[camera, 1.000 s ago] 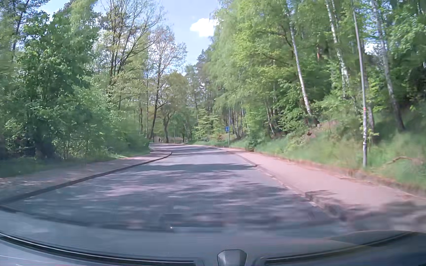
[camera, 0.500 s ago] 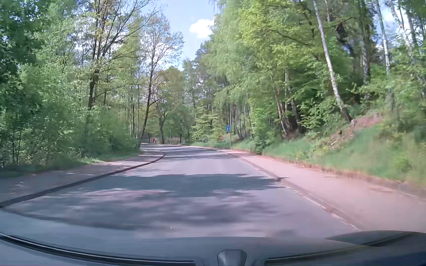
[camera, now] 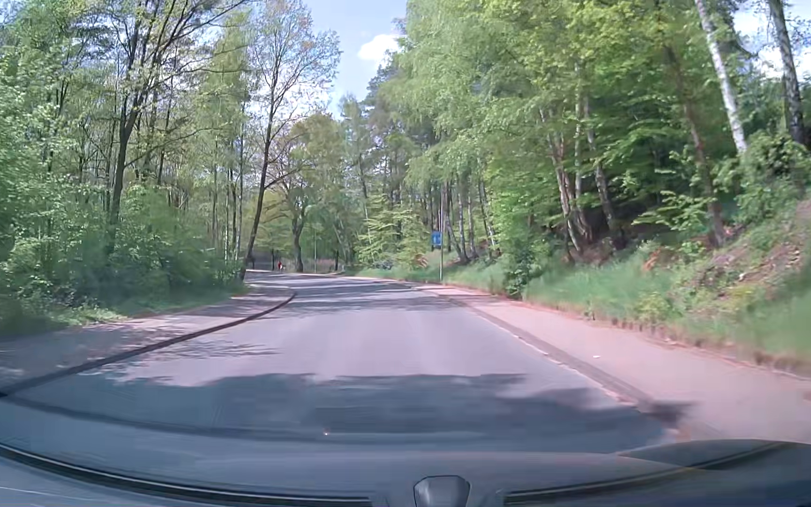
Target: Follow the waypoints while adhering to traffic rules and regulations
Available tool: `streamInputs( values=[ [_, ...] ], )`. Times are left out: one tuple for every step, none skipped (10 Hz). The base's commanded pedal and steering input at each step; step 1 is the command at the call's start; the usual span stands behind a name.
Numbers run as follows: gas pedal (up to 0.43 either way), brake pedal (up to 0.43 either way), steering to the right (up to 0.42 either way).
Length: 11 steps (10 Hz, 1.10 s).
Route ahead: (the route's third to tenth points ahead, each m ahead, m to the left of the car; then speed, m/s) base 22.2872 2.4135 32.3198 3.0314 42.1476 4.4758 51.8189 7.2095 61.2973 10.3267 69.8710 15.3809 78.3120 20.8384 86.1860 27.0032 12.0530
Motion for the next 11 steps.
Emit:
streamInputs(
  values=[
    [0.028,0.0,0.0],
    [0.008,0.0,0.0],
    [0.008,0.0,-0.001],
    [0.008,0.0,-0.001],
    [0.0,0.0,-0.001],
    [0.0,0.0,-0.002],
    [0.0,0.0,-0.004],
    [0.0,0.0,-0.008],
    [0.0,0.0,-0.009],
    [0.0,0.0,-0.01],
    [0.0,0.0,-0.013]
  ],
)
